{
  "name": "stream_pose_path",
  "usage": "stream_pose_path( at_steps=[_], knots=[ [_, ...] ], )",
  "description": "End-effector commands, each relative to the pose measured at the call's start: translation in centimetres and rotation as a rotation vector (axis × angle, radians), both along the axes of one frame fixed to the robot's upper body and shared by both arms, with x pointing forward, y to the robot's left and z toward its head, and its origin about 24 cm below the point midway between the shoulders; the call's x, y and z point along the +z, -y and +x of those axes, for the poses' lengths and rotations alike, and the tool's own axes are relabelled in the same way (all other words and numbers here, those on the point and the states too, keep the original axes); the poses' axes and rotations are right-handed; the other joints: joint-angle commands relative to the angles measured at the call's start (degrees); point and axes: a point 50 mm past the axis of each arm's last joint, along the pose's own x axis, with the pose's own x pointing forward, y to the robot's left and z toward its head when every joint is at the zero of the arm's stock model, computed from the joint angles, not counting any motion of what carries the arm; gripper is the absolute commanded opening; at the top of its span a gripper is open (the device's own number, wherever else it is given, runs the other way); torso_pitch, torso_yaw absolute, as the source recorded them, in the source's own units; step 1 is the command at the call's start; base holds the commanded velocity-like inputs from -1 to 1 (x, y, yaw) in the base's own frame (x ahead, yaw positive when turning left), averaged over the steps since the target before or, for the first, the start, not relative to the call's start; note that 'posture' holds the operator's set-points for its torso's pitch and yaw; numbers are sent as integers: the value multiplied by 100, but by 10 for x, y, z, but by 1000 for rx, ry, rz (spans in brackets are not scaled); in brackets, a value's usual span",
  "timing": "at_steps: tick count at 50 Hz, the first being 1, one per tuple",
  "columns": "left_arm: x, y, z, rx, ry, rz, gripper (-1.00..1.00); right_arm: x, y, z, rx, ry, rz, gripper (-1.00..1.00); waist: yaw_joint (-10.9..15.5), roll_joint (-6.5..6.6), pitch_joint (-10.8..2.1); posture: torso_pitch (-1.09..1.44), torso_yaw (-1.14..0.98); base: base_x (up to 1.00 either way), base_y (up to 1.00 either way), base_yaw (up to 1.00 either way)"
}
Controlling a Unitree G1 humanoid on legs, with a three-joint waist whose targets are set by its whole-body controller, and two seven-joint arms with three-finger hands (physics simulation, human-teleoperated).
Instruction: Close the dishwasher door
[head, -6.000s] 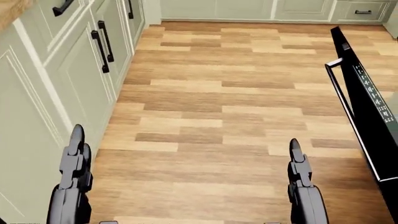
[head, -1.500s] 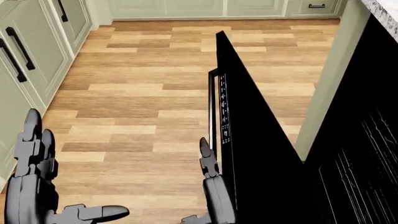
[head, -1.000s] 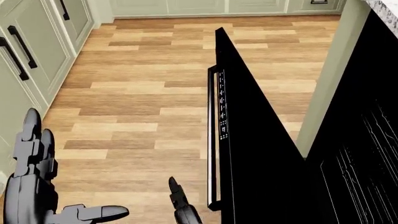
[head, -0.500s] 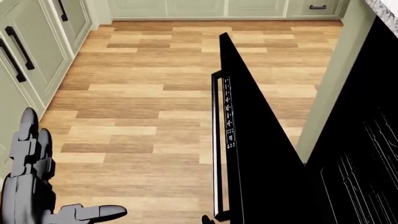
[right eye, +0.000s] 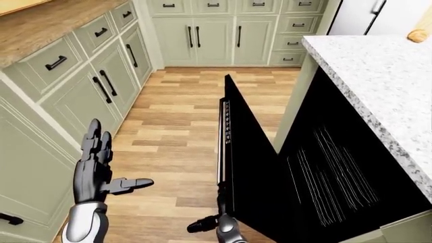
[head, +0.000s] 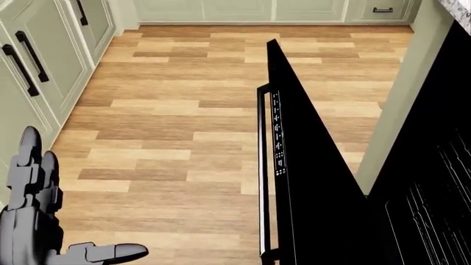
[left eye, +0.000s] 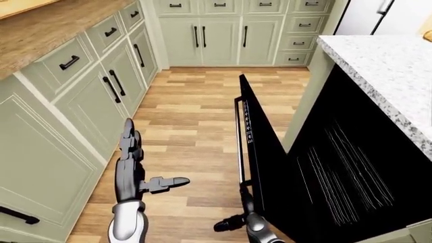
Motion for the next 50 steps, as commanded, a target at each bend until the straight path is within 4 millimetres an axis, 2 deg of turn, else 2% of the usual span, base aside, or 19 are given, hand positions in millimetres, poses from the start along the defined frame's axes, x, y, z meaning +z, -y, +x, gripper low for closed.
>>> stream_pose_path(
  at_steps=[1, 18, 28, 39, 50],
  knots=[
    [16, 1, 0, -4, 84, 14, 100, 13, 2, 17, -26, 95, -4, 100, -14, 12, -107, 0, 0, 0, 0, 0],
    [15, 2, 0, -7, 84, 15, 100, 22, 14, 25, -225, 199, -22, 100, -6, 8, -111, 0, 0, 0, 0, 0],
    [16, 2, 0, -8, 84, 14, 100, 23, 18, 25, -277, 213, -26, 100, -5, 27, -121, 0, 0, 0, 0, 0],
    [17, 1, -1, -6, 86, 13, 100, 26, 34, 25, -440, 260, -55, 100, 6, 38, -110, 0, 0, 0, 0, 0],
    [18, 0, -1, -4, 88, 10, 100, 28, 42, 25, -530, 288, -87, 100, 21, 9, -88, 0, 0, 0, 0, 0]
  ],
)
